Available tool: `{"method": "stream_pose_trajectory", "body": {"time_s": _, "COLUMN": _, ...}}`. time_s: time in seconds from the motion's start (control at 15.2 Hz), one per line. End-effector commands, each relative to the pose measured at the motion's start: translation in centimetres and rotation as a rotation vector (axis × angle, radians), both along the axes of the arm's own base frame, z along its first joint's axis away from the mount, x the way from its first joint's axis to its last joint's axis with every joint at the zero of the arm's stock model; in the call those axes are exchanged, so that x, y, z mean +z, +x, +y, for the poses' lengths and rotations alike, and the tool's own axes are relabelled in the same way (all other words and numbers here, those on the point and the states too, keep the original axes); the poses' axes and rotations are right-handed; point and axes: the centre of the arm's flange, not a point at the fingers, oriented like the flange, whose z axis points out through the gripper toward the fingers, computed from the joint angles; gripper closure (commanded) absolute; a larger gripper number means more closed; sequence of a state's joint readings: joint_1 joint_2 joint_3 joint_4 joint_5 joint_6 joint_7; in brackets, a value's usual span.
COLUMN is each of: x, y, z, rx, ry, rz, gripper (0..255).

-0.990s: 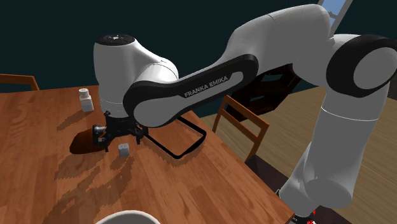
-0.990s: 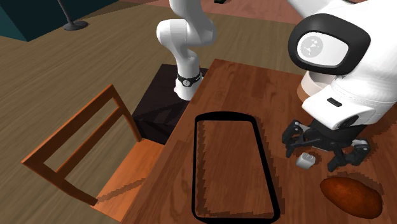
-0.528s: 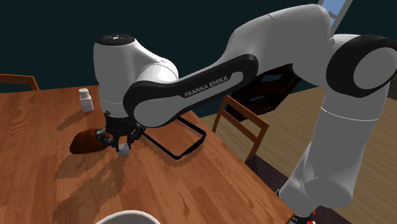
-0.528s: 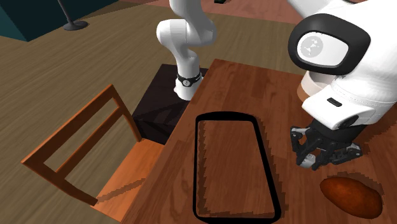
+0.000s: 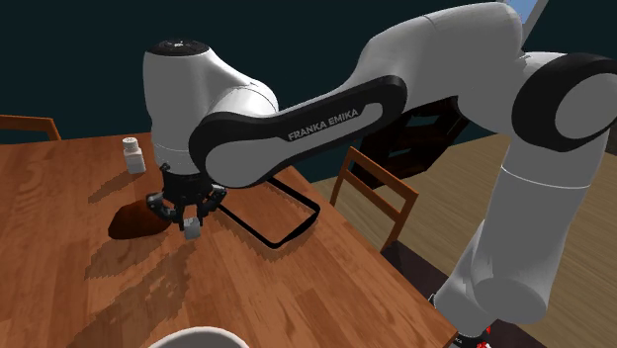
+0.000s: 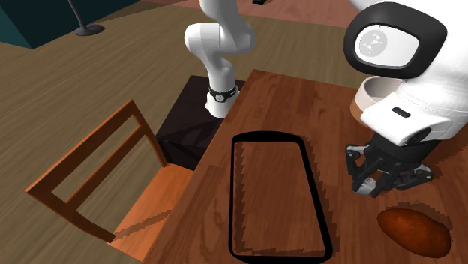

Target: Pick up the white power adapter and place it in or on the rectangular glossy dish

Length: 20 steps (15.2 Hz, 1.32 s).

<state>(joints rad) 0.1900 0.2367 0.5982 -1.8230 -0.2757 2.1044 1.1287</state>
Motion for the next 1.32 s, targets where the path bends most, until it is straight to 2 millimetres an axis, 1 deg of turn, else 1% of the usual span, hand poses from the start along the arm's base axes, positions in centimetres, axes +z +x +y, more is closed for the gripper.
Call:
{"method": "stream_pose_trajectory", "body": {"time_s": 0.0, "x": 1.1, "y": -0.1, "z": 0.0, "rx": 0.0, "ry": 0.0, "rz": 0.0, "gripper": 255}}
{"method": "stream_pose_trajectory", "body": {"time_s": 1.19, "x": 10.4, "y": -0.1, "z": 0.0, "rx": 0.0, "ry": 0.0, "rz": 0.0, "gripper": 255}}
{"method": "stream_pose_trajectory", "body": {"time_s": 1.25, "x": 10.5, "y": 0.1, "z": -1.3, "rx": 0.0, "ry": 0.0, "rz": 0.0, "gripper": 255}}
